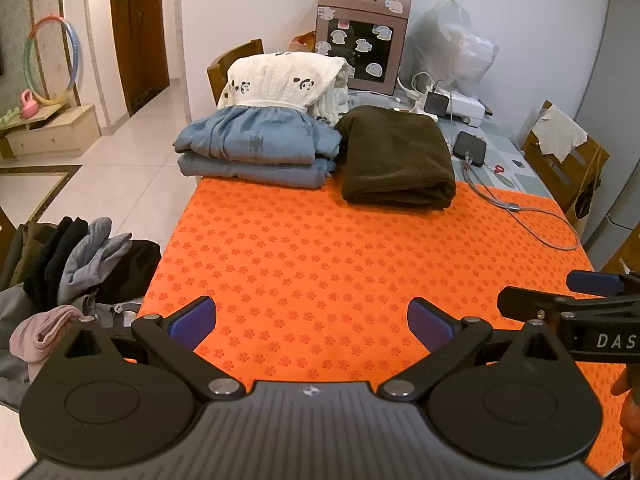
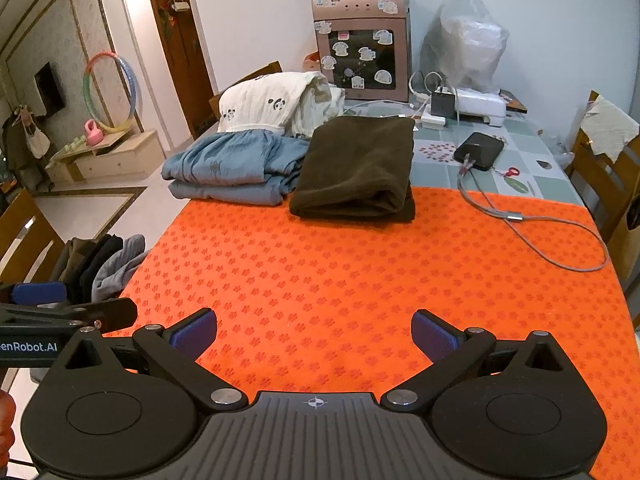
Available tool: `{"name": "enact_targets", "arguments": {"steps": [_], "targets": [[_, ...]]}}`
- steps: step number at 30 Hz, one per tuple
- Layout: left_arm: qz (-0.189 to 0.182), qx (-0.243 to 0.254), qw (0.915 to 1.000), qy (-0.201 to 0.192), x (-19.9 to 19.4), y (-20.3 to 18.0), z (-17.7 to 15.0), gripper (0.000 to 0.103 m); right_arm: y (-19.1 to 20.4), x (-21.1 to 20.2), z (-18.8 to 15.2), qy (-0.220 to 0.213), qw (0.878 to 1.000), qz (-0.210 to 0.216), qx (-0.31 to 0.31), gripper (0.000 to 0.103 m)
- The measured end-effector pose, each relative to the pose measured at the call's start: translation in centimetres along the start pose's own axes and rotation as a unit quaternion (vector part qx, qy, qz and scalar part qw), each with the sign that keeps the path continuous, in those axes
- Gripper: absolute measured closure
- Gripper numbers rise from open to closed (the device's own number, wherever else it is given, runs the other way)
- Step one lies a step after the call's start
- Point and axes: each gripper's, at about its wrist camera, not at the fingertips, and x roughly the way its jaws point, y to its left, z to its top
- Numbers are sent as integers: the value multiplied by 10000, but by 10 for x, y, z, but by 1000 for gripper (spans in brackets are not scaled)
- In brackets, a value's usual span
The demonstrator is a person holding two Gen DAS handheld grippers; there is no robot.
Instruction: Fold clothes
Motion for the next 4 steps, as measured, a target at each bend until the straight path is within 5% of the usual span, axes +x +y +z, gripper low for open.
{"name": "enact_targets", "arguments": {"steps": [4], "targets": [[19,40,10000,36,2,0,1,1,1,2,1,25,10000,1,-19,0]]}}
